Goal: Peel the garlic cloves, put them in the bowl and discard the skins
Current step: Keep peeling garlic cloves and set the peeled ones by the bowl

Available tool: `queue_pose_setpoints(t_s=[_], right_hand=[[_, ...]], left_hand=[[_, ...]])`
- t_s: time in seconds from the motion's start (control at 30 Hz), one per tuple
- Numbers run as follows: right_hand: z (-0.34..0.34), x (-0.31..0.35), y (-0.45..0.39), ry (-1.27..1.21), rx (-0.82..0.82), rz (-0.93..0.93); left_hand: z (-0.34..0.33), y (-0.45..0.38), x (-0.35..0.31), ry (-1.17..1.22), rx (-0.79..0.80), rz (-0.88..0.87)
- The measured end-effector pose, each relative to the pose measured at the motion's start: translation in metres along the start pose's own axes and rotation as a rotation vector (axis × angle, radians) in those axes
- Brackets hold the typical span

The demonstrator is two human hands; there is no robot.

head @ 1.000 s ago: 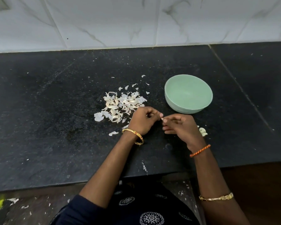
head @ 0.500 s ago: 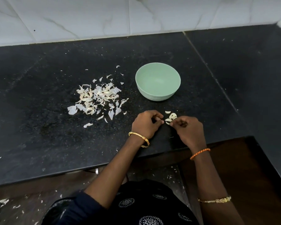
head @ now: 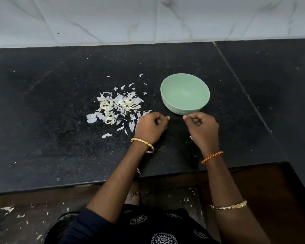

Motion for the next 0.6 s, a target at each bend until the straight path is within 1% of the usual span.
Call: queue_pose_setpoints(t_s=[0.27,0.47,0.53,0.6], right_hand=[[-0.101,0.047,-0.005,-0.044,0.21,0.109],[-0.165,0.057,-0.012,0.033,0.355,0.136],[-0.183,0.062,-0.015,0.053,0.412,0.16],[-0.199,0.069,-0.019,0.058,0.444,0.182]], left_hand=[[0.071,-0.013,0.044,-0.025,-0.183,0.138],[0.133,-0.022,0.09,-0.02,-0.401,0.252],[0.15,-0.029,0.105,-0.037,-0.423,0.275],[0.159,-0.039,0.115,-0.047,-0.385,0.261]])
Point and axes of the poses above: each hand's wrist, its own y-axis away from the middle knuckle, its own z-axis out of the back of the hand, x = y × z, the point moved 6 cm from there along -y, towards the middle knuckle, and after that the axes turned 4 degrees about -y, right-handed, at the moved point
